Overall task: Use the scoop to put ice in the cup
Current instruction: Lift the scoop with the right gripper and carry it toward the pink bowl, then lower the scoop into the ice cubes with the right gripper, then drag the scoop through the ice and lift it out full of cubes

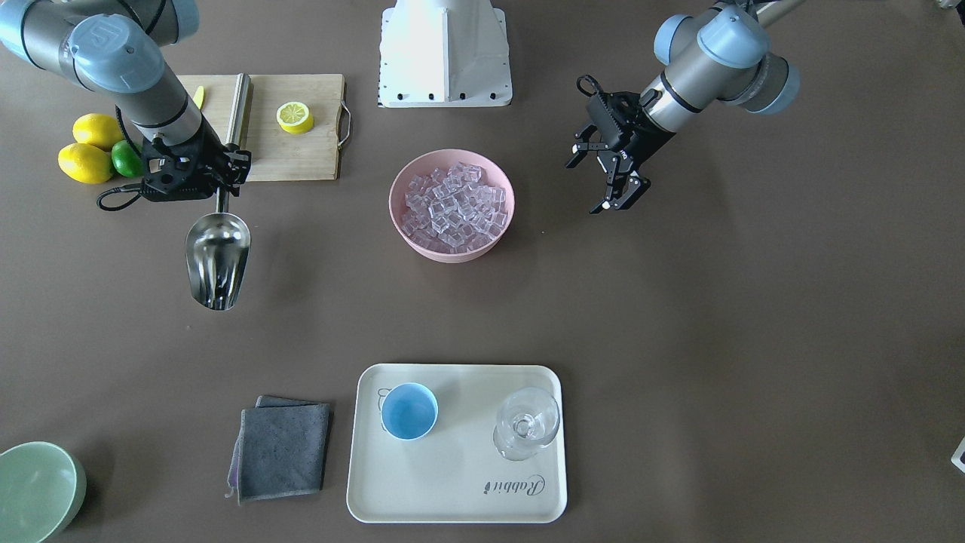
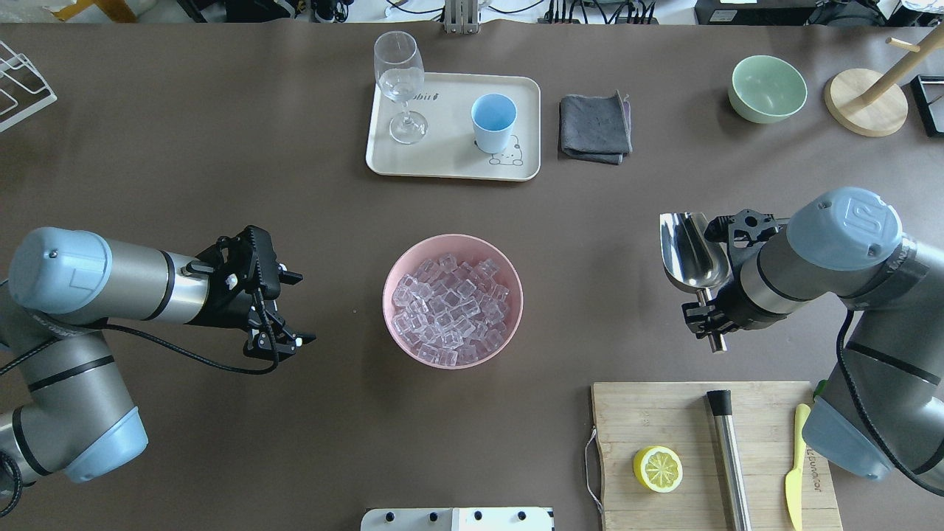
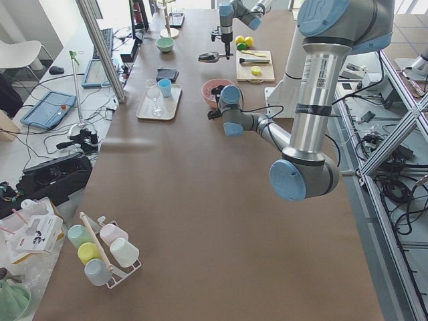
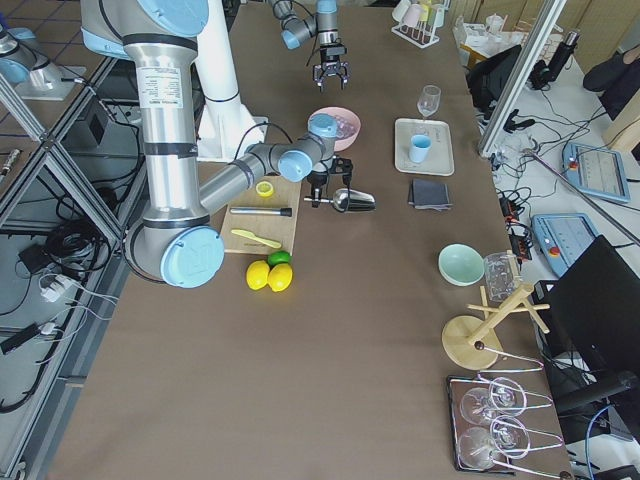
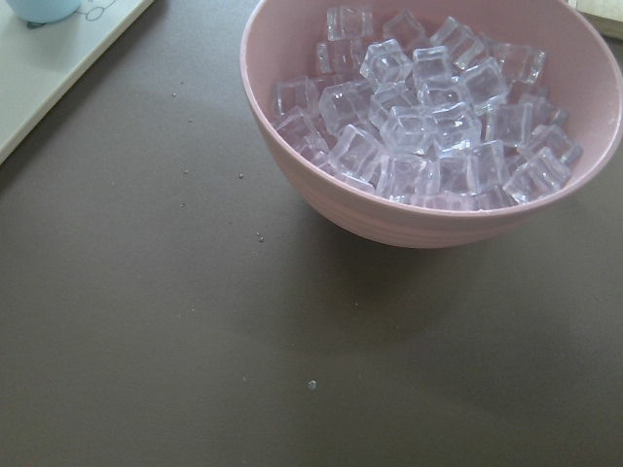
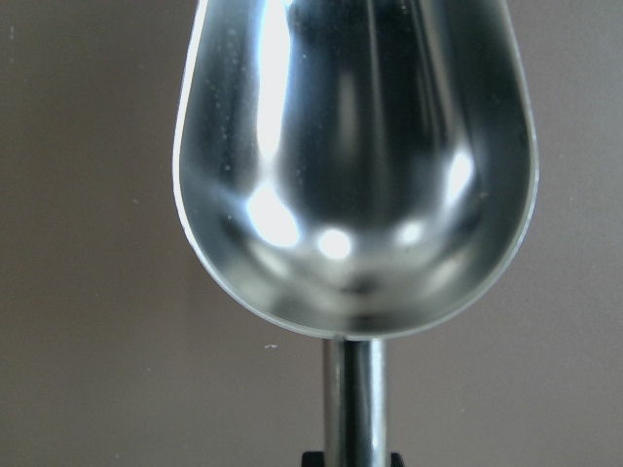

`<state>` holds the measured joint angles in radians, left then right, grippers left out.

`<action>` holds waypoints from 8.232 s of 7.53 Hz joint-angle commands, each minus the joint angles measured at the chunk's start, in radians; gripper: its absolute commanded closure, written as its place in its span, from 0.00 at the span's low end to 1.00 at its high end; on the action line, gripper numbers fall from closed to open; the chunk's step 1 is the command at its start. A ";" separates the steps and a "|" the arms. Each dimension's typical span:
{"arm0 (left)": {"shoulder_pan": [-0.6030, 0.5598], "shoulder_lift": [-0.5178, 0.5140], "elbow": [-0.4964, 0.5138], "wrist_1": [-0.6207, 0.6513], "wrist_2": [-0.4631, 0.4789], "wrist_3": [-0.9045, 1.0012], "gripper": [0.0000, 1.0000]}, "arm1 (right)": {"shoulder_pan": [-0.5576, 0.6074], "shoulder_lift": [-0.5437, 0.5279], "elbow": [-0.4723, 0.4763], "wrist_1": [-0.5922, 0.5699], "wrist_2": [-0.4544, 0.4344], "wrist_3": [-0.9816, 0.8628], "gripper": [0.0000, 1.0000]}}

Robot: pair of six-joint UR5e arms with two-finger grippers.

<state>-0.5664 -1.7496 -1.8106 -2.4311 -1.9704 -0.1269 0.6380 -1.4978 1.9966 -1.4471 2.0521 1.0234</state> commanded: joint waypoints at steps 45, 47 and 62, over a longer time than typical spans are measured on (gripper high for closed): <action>0.072 -0.238 0.340 -0.264 -0.002 0.108 0.02 | -0.231 1.061 -0.556 -1.371 -0.188 -0.958 1.00; 0.072 -0.241 0.340 -0.269 -0.002 0.108 0.02 | -0.231 1.027 -0.523 -1.320 -0.179 -0.957 1.00; 0.069 -0.217 0.340 -0.284 0.008 0.112 0.02 | -0.231 0.780 -0.249 -1.003 -0.125 -0.910 1.00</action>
<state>-0.4967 -1.9726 -1.4711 -2.7175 -1.9649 -0.0154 0.4065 -0.7147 1.7355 -2.4499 1.9261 0.1143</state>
